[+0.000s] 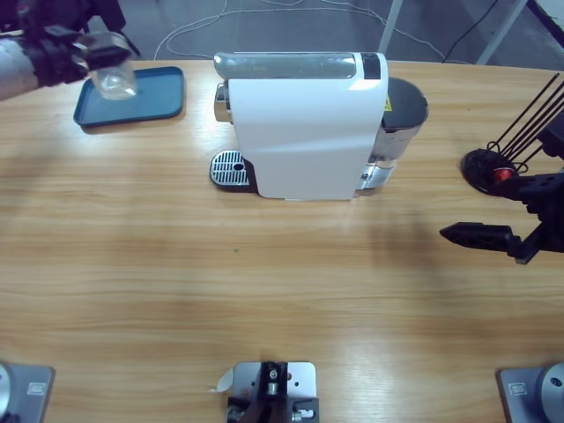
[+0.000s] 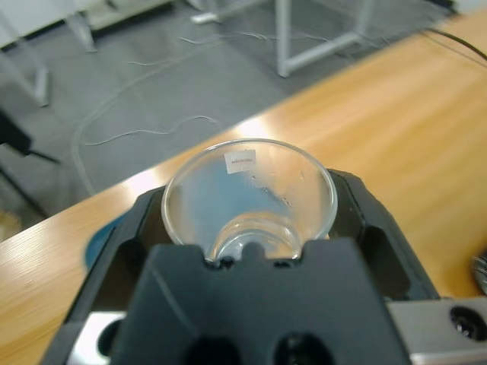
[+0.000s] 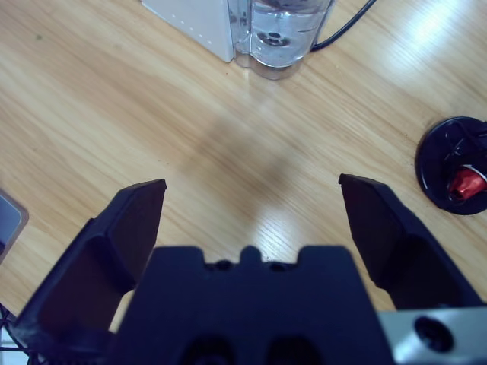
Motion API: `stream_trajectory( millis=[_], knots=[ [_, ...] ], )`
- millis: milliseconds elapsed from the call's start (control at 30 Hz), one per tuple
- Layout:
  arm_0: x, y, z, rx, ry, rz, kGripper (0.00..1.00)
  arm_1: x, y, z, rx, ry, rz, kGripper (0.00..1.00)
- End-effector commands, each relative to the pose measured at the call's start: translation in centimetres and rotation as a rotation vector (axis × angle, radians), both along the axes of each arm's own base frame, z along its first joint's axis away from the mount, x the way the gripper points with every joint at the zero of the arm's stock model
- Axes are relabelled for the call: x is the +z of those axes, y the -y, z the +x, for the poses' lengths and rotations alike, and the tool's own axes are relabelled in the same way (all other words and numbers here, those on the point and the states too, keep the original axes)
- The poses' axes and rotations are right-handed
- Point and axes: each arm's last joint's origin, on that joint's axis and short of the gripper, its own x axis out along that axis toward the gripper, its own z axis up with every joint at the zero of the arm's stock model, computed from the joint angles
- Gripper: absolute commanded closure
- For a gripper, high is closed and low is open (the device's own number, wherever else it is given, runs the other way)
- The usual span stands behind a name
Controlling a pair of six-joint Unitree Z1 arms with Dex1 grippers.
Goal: Pour coffee
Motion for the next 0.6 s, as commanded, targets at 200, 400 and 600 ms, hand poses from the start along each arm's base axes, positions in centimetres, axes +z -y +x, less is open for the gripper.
stream_trajectory(
  millis=[200,400,600],
  knots=[
    [-5.7,-1.9,9.3,0.201,-0.080,-0.093,1.000,-1.3,-0.6,0.1,0.035,-0.063,-0.005,0.000],
    [-5.3,-1.3,11.8,0.210,-0.129,-0.089,1.000,-1.3,-0.5,0.1,0.028,-0.057,-0.010,0.000],
    [-5.2,-0.5,11.1,0.194,-0.229,-0.063,1.000,-1.3,-0.5,0.1,0.023,-0.052,-0.013,0.000]
  ],
)
